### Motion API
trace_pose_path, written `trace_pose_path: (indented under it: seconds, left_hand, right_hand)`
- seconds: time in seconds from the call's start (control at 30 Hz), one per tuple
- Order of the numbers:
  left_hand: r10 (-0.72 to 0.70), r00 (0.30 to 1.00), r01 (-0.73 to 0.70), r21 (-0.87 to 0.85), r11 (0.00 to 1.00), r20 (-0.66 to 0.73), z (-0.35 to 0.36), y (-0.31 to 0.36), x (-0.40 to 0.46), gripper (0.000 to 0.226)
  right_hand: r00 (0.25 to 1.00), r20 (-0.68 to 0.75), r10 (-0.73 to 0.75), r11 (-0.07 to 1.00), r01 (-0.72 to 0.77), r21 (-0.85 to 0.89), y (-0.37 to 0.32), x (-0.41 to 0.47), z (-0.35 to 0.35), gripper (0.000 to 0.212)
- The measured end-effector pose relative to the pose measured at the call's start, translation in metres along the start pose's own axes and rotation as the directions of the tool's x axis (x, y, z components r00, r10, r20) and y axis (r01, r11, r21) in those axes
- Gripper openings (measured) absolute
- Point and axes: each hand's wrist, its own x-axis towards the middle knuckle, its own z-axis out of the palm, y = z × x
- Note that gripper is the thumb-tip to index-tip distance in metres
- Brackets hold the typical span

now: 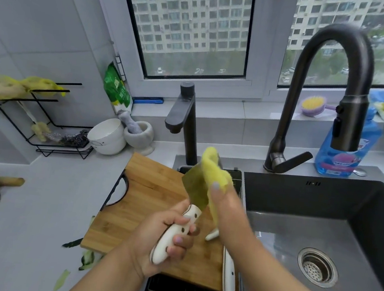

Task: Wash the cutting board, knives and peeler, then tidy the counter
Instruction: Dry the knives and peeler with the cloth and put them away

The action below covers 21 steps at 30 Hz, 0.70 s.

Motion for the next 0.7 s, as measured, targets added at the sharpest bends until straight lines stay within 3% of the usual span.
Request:
trace_pose_path:
  seconds: [0.07,0.17,0.23,0.33,0.4,0.5,0.6,0.7]
  left_hand:
    - [-0.09,0.99,0.1,-0.081,0.992,0.112,-0.003,0.0,0.0,0.047]
    - [-0.158,0.969,0.179,-0.094,0.979,0.192,-0.005,0.0,-0.004,0.028]
    - [-0.146,0.972,0.17,-0.121,0.978,0.187,-0.004,-0.001,-0.01,0.029]
    - [-0.074,0.987,0.096,-0.151,0.984,0.145,-0.001,-0.003,-0.02,0.04]
    - [-0.039,0.987,0.067,-0.181,0.981,0.157,-0.002,-0.006,-0.024,0.055]
    - [-0.009,0.978,0.056,-0.219,0.974,0.211,-0.004,-0.008,-0.034,0.072]
    - [-0.034,0.98,0.082,-0.244,0.966,0.197,-0.009,-0.011,-0.042,0.073]
    - [-0.048,0.979,0.101,-0.266,0.959,0.199,-0.014,-0.014,-0.048,0.072]
  right_hand:
    - [0.992,0.125,-0.009,0.972,0.038,-0.233,0.006,0.0,0.013,0.085]
    - [0.978,0.208,0.0,0.821,0.118,-0.558,0.015,0.011,0.017,0.074]
    - [0.974,0.22,0.051,0.744,0.11,-0.659,0.016,0.019,0.014,0.065]
    - [0.98,0.185,0.066,0.684,0.091,-0.724,0.013,0.031,0.007,0.072]
    - [0.986,0.137,0.097,0.627,0.047,-0.778,0.02,0.041,0.001,0.055]
    - [0.993,0.044,0.106,0.633,-0.033,-0.773,0.034,0.053,-0.011,0.047]
    - [0.993,-0.037,0.114,0.735,-0.11,-0.669,0.037,0.058,-0.021,0.048]
    - [0.964,-0.149,0.221,0.832,-0.266,-0.486,0.035,0.06,-0.025,0.05]
